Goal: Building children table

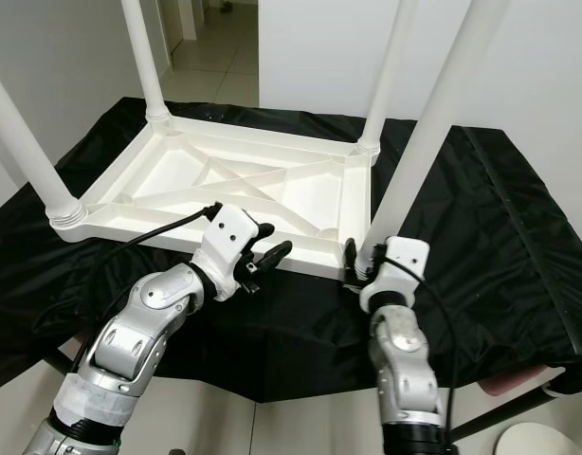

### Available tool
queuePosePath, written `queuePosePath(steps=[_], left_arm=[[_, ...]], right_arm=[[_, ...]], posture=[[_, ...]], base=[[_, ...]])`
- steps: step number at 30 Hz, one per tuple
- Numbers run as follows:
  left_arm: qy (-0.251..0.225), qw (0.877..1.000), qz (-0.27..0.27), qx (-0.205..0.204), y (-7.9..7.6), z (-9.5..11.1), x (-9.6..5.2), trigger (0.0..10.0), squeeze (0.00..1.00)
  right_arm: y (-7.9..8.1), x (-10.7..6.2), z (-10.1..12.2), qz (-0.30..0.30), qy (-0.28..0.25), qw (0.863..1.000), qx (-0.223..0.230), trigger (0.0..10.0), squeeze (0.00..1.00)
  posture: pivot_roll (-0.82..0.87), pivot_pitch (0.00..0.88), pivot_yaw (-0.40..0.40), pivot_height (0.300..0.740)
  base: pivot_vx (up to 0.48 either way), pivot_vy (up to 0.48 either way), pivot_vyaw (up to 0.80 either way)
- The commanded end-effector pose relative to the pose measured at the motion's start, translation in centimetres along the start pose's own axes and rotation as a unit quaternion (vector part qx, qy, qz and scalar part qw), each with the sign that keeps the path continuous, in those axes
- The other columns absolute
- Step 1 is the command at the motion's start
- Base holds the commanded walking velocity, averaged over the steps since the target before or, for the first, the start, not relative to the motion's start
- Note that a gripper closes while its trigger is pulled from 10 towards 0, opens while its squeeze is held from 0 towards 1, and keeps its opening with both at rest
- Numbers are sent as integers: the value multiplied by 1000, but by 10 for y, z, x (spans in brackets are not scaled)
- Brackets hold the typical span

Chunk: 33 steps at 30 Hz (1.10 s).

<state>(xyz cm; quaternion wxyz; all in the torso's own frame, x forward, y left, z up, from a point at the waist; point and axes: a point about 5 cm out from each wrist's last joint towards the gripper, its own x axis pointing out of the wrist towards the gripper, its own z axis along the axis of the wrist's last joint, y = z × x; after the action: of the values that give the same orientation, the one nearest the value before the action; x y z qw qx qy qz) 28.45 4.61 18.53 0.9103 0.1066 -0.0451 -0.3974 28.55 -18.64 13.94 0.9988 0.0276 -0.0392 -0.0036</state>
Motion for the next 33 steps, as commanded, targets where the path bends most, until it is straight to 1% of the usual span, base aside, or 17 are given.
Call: queuePosePath(steps=[1, 2, 3, 4, 6, 8, 9, 11, 13, 15, 16, 19, 22, 23, 24, 26, 33], left_arm=[[0, 1000, 2, 4, 0, -1, 2, 10000, 0], [-1, 1000, 0, 7, 0, -1, 3, 10000, 0], [-1, 1000, 0, 7, 0, -1, 3, 10000, 0], [-3, 1000, -1, 9, 0, 0, 4, 10000, 0], [-3, 1000, -1, 9, 0, 0, 4, 10000, 0], [-6, 1000, -2, 11, 0, 2, 6, 10000, 0], [-6, 1000, -2, 11, 0, 2, 6, 10000, 0], [-8, 1000, -4, 13, 0, 3, 7, 10000, 0], [-9, 1000, -5, 14, 0, 4, 8, 10000, 0], [-11, 1000, -7, 15, 0, 5, 8, 10000, 0], [-11, 1000, -7, 15, 0, 5, 8, 10000, 0], [-14, 1000, -9, 18, -1, 5, 9, 10000, 0], [-14, 1000, -9, 19, -1, 6, 9, 10000, 0], [-15, 1000, -9, 19, -1, 6, 9, 10000, 0], [-15, 1000, -9, 19, -1, 6, 9, 10000, 0], [-15, 1000, -4, 19, 0, 6, 7, 10000, 0], [-15, 1000, -1, 19, 0, 5, 5, 10000, 0]], right_arm=[[-1, 2, 0, 24, -2, 1000, -2, 10000, 0], [-3, 6, 3, 57, -6, 998, -19, 10000, 0], [-3, 6, 3, 57, -6, 998, -19, 10000, 0], [-5, 9, 6, 90, -10, 995, -29, 10000, 0], [-5, 9, 6, 90, -10, 995, -29, 10000, 0], [-5, 17, 9, 139, -9, 989, -48, 10000, 0], [-5, 17, 9, 139, -9, 989, -48, 10000, 0], [-3, 25, 10, 191, -1, 980, -58, 10000, 0], [-2, 28, 10, 208, 2, 976, -59, 10000, 0], [1, 35, 7, 252, 16, 965, -66, 10000, 0], [1, 35, 7, 252, 16, 965, -66, 10000, 0], [2, 42, 3, 288, 38, 954, -77, 10000, 0], [1, 43, 2, 295, 43, 952, -77, 9961, 0], [1, 44, 1, 299, 45, 950, -77, 4353, 0], [1, 44, 1, 299, 45, 950, -77, 4353, 0], [-2, 43, -3, 316, 56, 944, -76, 0, 0], [-8, 38, -12, 330, 74, 938, -75, 0, 0]], posture=[[19, 0, -2, 740], [19, 0, -4, 740], [19, 0, -4, 740], [19, 0, -3, 740], [19, 0, -3, 740], [20, 0, -7, 740], [20, 0, -7, 740], [22, 0, -9, 740], [22, 0, -9, 740], [25, 0, -10, 740], [25, 0, -10, 740], [35, 0, -17, 740], [35, 0, -17, 740], [40, 0, -21, 740], [40, 0, -21, 740], [50, 0, -29, 740], [50, 0, -25, 740]], base=[[0, 0, 0], [0, 0, 0], [0, 0, 0], [0, 0, 0], [0, 0, 0], [0, 0, 0], [0, 0, 0], [0, 0, 0], [0, 0, 0], [0, 0, 0], [0, 0, 0], [0, 0, 0], [0, 0, 0], [0, 0, 0], [0, 0, 0], [0, 0, 0], [0, 0, 0]])
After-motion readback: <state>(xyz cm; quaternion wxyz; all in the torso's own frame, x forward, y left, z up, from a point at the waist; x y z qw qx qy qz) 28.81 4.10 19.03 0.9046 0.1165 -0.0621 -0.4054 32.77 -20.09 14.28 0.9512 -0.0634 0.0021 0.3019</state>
